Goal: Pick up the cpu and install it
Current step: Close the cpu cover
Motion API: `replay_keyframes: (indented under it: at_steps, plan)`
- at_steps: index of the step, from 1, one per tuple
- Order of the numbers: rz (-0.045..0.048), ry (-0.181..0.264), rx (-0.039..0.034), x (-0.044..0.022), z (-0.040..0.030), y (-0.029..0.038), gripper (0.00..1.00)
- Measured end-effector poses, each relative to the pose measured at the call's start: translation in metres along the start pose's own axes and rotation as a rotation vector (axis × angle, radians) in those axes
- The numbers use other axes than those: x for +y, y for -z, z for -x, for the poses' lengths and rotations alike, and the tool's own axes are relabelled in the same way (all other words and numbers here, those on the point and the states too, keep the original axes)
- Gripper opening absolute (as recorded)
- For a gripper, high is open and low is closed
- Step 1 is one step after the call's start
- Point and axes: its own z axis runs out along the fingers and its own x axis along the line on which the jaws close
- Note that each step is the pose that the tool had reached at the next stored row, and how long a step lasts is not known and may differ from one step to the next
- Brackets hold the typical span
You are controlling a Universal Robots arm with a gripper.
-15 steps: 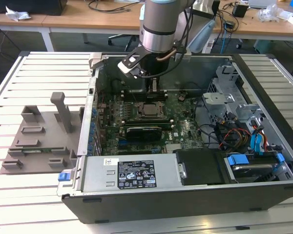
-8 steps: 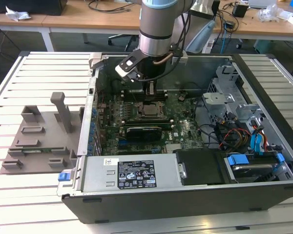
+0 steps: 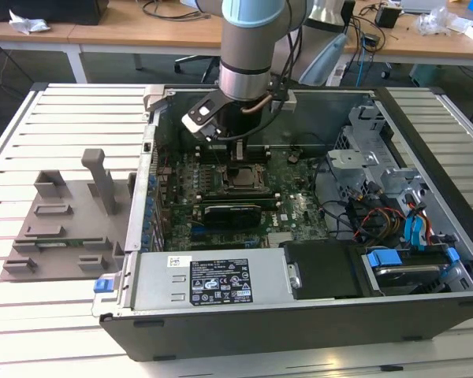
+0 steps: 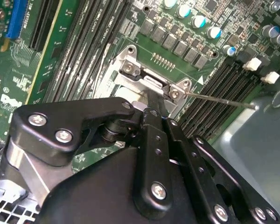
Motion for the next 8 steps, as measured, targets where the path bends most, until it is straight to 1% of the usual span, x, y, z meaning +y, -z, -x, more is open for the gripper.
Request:
replay_keyframes:
  at_steps: [8]
  plan:
    - [-0.0004,0.0,-0.0005,-0.0032,-0.0002,-0.0058,0.11]
